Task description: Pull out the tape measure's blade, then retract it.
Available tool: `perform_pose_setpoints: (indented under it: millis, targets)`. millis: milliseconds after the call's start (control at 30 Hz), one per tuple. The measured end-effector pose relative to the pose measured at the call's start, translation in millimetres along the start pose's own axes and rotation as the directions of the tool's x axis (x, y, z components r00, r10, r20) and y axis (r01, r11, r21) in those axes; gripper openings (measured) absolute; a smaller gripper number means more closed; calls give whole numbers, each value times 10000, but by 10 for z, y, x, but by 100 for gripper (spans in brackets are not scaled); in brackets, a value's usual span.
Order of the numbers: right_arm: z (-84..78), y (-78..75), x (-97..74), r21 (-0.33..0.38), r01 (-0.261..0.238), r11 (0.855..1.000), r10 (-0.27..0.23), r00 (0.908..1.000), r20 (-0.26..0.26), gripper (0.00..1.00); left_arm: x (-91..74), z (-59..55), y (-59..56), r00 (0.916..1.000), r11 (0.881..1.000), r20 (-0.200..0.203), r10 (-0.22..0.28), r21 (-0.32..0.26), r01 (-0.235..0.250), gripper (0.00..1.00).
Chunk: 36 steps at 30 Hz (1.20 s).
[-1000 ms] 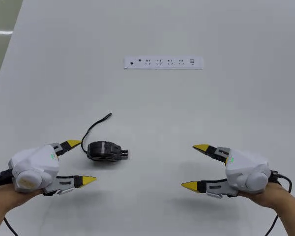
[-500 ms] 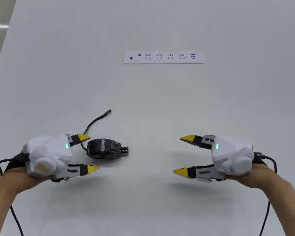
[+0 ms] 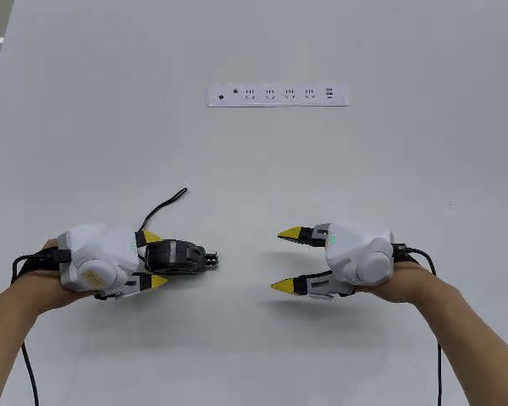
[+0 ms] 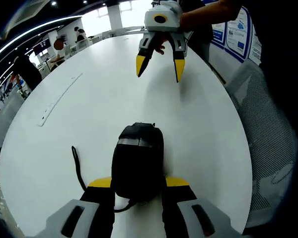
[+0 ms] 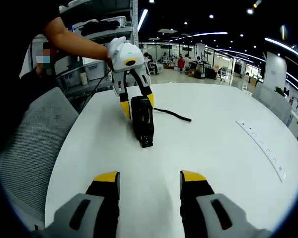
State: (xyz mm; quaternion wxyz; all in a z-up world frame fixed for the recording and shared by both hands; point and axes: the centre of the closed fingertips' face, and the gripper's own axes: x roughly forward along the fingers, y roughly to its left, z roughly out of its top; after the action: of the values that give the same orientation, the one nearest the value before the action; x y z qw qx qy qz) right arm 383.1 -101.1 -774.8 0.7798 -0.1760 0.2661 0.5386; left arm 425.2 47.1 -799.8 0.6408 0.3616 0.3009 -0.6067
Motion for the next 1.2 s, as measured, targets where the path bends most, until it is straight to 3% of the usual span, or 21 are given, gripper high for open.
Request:
perform_pose_setpoints:
  millis: [200, 433, 800, 967, 1067, 1100, 1200]
  targets:
    - [36, -1, 184, -106, -349, 9993, 348, 9994, -10, 47, 62, -26, 22, 9993, 9989, -322, -187, 428, 201, 32]
    - [98, 7, 366, -269, -632, 9976, 632, 9980, -17, 44, 70, -56, 24, 9981, 9991, -538, -301, 278, 316, 31]
    - [245, 40, 685, -391, -947, 9947, 955, 9952, 204, 38, 67, -70, 23, 9983, 9989, -359, -461, -50, 459, 31]
    - [252, 41, 710, -390, -969, 9945, 978, 9950, 220, 34, 68, -69, 21, 9983, 9989, -346, -466, -40, 465, 30]
    - [263, 47, 812, -399, -1086, 9933, 1095, 9937, 217, 32, 70, -69, 20, 9984, 9988, -286, -491, -66, 489, 30]
    - [273, 68, 932, -402, -1268, 9911, 1277, 9916, 220, 31, 71, -67, 20, 9982, 9983, -231, -548, -185, 544, 30]
    - [275, 83, 995, -425, -1394, 9893, 1404, 9898, 223, 29, 70, -68, 25, 9981, 9979, -165, -594, -281, 590, 30]
